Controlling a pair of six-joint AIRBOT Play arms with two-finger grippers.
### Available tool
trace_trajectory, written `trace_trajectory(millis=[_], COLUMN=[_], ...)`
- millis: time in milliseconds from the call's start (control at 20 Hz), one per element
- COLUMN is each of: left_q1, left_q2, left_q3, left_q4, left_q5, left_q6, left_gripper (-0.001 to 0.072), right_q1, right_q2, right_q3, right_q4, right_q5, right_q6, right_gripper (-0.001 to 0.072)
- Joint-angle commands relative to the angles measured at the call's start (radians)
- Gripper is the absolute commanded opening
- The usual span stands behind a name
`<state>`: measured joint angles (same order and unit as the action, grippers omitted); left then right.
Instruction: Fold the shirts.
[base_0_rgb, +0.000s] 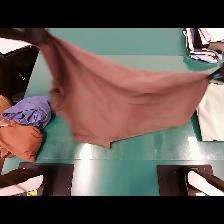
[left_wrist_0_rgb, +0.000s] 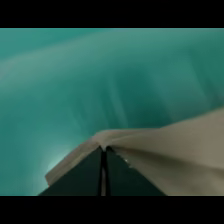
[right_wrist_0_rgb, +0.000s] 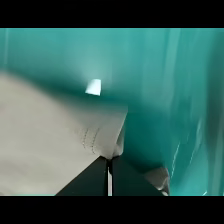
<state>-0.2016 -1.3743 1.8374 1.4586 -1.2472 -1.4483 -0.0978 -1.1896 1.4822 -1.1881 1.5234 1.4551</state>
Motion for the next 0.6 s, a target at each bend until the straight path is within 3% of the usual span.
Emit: trace_trajectory(millis=[0,150,200,250,300,350,550], left_q1=[0.025,0.061,0.076,0.090,0.105,0.126,0.208], left_q2=[-0.266,-0.352,-0.353,-0.351,-0.351,-0.351,-0.265], left_q3=[-0.040,-0.040,-0.040,-0.035,-0.020,0.004,-0.036], left_q4=[-0.004,-0.002,-0.003,-0.003,-0.004,-0.005,-0.102], left_q5=[0.063,0.092,0.092,0.079,0.037,-0.038,-0.219], left_q6=[0.003,-0.042,-0.045,-0.045,-0.045,-0.045,-0.014], left_gripper=[0.0025,0.0026,0.0068,0.0367,0.0510,0.0498,0.0498], right_q1=[0.052,0.095,0.107,0.115,0.115,0.115,0.082], right_q2=[-0.233,-0.369,-0.400,-0.427,-0.446,-0.455,-0.380], right_q3=[-0.034,0.043,0.084,0.130,0.170,0.205,0.182], right_q4=[-0.019,-0.009,-0.009,-0.009,-0.008,-0.006,-0.008], right_q5=[-0.095,-0.176,-0.182,-0.177,-0.160,-0.128,-0.009], right_q6=[0.005,0.005,0.005,0.005,0.005,0.005,-0.030], right_gripper=[0.0018,0.0019,0.0020,0.0108,0.0313,0.0361,0.0361])
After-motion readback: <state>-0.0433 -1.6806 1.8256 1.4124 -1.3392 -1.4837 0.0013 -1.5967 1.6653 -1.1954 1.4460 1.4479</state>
